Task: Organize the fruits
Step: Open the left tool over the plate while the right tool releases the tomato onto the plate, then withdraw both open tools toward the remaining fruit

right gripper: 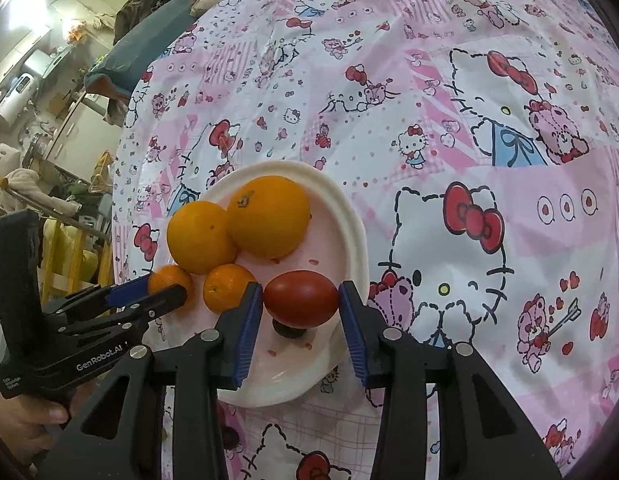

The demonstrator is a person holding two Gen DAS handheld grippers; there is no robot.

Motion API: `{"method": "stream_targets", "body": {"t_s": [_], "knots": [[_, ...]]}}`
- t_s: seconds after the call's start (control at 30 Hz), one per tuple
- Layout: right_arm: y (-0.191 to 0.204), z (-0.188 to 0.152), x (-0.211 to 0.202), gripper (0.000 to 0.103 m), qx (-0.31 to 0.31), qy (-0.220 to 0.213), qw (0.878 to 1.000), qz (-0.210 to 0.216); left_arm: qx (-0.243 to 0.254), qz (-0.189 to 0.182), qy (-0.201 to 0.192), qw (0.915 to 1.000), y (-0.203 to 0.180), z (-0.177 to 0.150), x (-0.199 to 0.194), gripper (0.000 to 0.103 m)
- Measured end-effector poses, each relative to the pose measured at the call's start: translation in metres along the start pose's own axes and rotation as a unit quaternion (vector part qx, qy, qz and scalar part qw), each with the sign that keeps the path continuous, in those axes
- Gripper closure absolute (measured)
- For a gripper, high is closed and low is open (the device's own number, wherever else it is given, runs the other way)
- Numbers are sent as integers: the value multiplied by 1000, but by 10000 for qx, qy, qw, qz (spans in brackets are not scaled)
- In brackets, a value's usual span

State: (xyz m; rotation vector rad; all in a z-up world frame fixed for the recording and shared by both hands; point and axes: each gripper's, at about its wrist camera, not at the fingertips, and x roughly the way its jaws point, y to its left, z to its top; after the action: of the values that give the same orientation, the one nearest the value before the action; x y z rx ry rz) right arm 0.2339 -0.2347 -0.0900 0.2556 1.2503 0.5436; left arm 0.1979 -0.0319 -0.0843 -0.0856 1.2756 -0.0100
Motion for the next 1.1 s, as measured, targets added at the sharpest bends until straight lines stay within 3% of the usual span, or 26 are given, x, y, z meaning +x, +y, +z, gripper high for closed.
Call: {"method": "stream_targets", "body": {"t_s": [0.17, 0.3, 0.4, 0.47, 0.67, 1.1], "knots": [[1, -1, 0, 60, -19, 14, 10000, 14, 87, 53, -136, 9999, -3, -1, -6, 53], [1, 0, -3, 59, -14, -61, 10000, 64, 144, 95, -181, 9997, -4, -1, -9, 39], [2, 1, -7, 41, 31, -170, 9998, 132, 131, 51, -196, 9997, -4, 0, -11, 28], [2, 2, -11, 38, 37, -243, 9996, 135, 111, 32, -218, 9997, -3, -1, -13, 25], [4, 4, -18, 38, 50, -325, 9994, 127, 78, -6, -168, 9998, 0, -3, -13, 25], [10, -10, -43, 36, 88, -526, 9985, 131, -138, -64, -516, 9986, 9, -9, -35, 25]]}}
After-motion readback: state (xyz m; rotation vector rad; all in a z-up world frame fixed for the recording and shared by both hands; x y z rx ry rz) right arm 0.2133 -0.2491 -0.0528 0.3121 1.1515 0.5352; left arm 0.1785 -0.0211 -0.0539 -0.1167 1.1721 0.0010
